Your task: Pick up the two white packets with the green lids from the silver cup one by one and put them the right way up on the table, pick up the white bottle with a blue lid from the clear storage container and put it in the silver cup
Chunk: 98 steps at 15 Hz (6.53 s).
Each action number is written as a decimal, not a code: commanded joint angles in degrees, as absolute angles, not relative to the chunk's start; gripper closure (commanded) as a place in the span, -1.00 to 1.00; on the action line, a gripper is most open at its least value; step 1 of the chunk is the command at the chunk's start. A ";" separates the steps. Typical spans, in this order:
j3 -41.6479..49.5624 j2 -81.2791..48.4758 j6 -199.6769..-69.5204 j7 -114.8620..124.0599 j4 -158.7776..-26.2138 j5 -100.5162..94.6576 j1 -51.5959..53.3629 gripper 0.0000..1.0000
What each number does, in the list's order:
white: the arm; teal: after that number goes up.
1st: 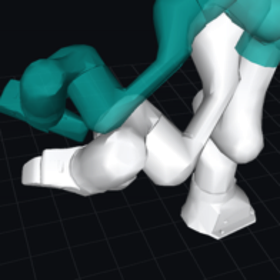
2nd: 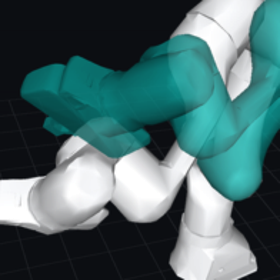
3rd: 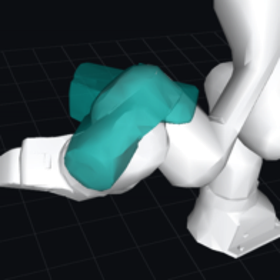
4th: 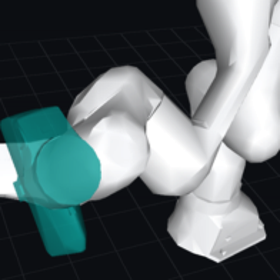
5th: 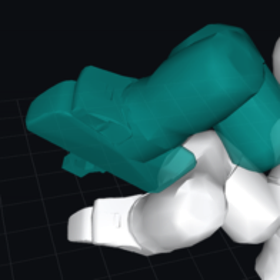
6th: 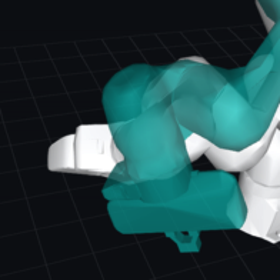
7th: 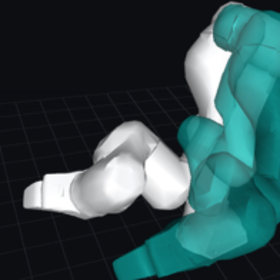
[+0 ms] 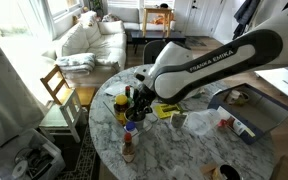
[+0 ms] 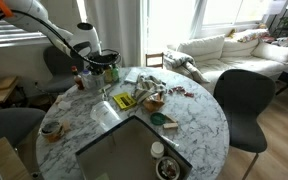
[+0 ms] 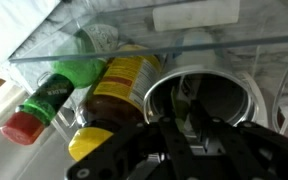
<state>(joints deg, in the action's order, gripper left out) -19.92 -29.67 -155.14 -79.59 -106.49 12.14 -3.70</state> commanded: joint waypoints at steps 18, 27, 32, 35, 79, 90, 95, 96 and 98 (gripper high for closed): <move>-14.27 -5.10 -147.43 -74.51 -112.89 19.46 -5.61 0.90; -8.14 -1.27 -150.18 -80.72 -125.56 31.38 -2.16 0.90; -7.65 -1.53 -150.04 -83.66 -129.94 33.73 0.14 0.90; -6.76 0.03 -150.39 -80.24 -133.16 30.30 0.26 0.90; -4.32 -37.09 -117.50 -55.17 -93.54 29.50 -14.66 -1.00; -5.63 -45.32 -121.14 -51.65 -86.99 27.13 -13.98 -0.84; -5.64 -46.86 -120.68 -51.10 -86.13 25.89 -13.88 -0.71; -5.88 -47.26 -120.52 -51.25 -85.80 25.93 -13.99 -0.70; -6.03 -47.90 -120.46 -51.14 -85.25 25.78 -13.99 -0.60</move>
